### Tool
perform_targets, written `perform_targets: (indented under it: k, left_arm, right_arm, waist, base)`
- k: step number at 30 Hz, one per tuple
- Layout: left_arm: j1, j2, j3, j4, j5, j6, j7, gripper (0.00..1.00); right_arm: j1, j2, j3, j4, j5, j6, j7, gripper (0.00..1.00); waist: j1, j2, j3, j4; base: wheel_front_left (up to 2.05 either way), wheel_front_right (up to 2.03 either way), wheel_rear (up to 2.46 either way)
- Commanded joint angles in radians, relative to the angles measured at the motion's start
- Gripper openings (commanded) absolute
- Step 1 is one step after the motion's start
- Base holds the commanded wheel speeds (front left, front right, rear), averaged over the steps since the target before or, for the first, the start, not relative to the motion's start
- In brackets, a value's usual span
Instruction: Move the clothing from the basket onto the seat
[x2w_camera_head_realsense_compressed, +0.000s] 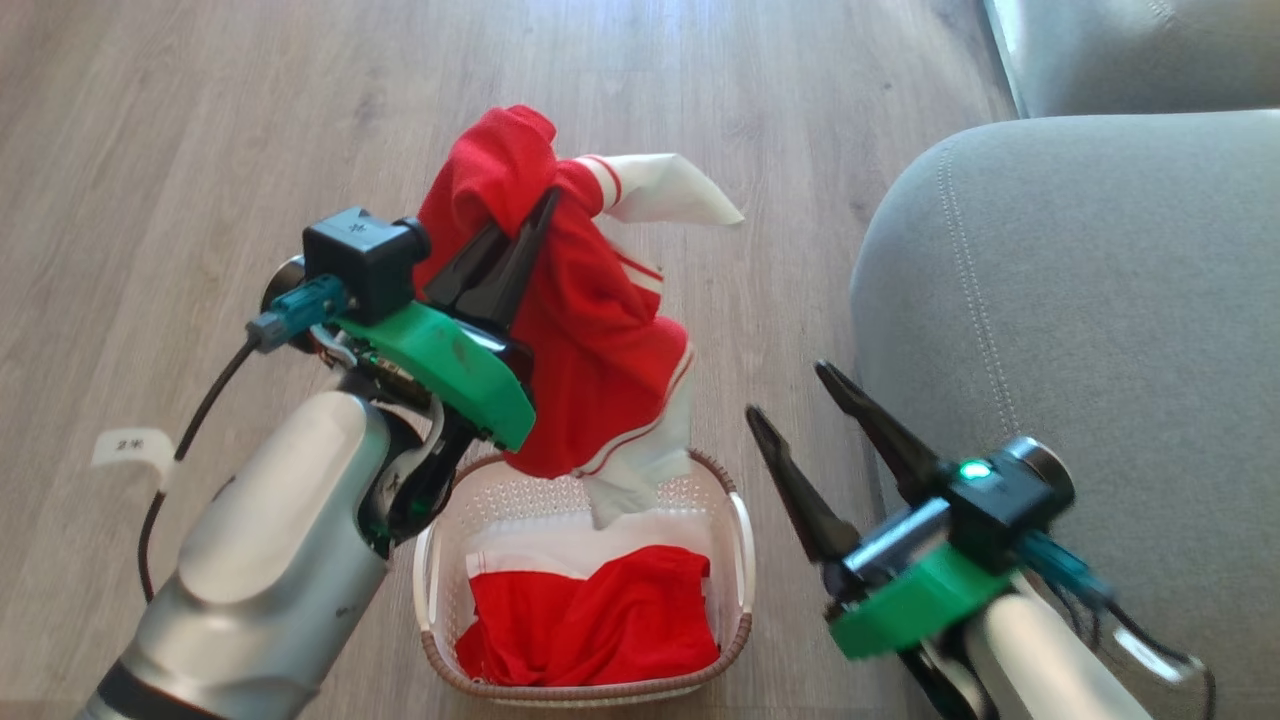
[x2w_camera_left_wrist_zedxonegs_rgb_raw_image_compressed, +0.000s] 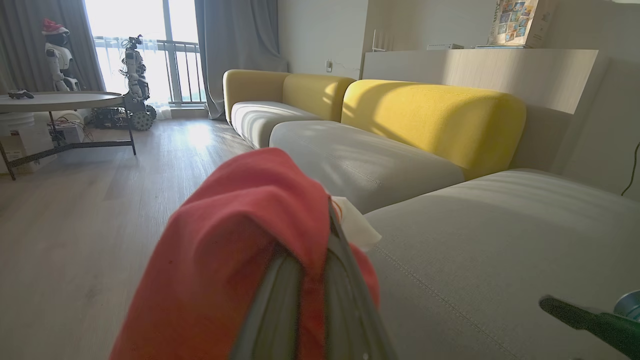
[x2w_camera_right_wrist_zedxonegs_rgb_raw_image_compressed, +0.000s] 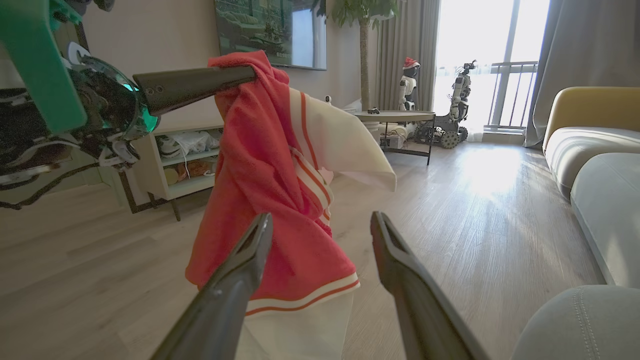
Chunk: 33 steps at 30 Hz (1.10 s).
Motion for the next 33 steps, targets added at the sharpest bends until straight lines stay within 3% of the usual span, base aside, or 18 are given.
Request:
perform_targets:
  k: [1, 14, 30, 31, 32, 33]
  left_arm:
    - [-0.083, 0.026, 0.037, -0.036, 0.0, -0.002, 0.002, 0.0]
    - [-0.084, -0.021, -0.02, -0.044, -0.005, -0.025, 0.006, 0.0]
    - [-0.077, -0.07, -0.099, -0.068, -0.006, -0.045, 0.032, 0.0]
    - [-0.076, -0.072, -0.101, -0.069, -0.007, -0.045, 0.033, 0.0]
    - [-0.076, -0.073, -0.103, -0.07, -0.008, -0.046, 0.033, 0.0]
    - [-0.076, -0.074, -0.105, -0.071, -0.008, -0.046, 0.033, 0.0]
  right_arm:
    - [-0.087, -0.009, 0.047, 0.004, 0.009, 0.0, -0.005, 1.0]
    - [-0.353, -0.001, 0.267, 0.328, -0.063, 0.0, -0.005, 1.0]
    - [-0.448, 0.07, 0.266, 0.498, -0.041, 0.0, -0.005, 1.0]
    - [-0.452, 0.073, 0.263, 0.504, -0.038, 0.0, -0.005, 0.72]
    - [-0.455, 0.076, 0.261, 0.51, -0.036, 0.0, -0.005, 0.27]
    - [-0.458, 0.079, 0.261, 0.513, -0.03, 0.0, -0.005, 0.0]
  waist:
    - [0.0001, -0.0001, 0.002, 0.006]
    - [0.0001, -0.0001, -0.006, 0.067]
    - [0.0001, -0.0001, -0.022, 0.144]
    - [0.0001, -0.0001, -0.02, 0.146]
    - [0.0001, -0.0001, -0.019, 0.149]
    - [0.0001, -0.0001, -0.017, 0.15]
  base:
    - [0.0, 0.0, 0.0]
    - [0.0, 0.0, 0.0]
    - [0.0, 0.0, 0.0]
    - [0.0, 0.0, 0.0]
    - [0.0, 0.0, 0.0]
    - [0.0, 0.0, 0.0]
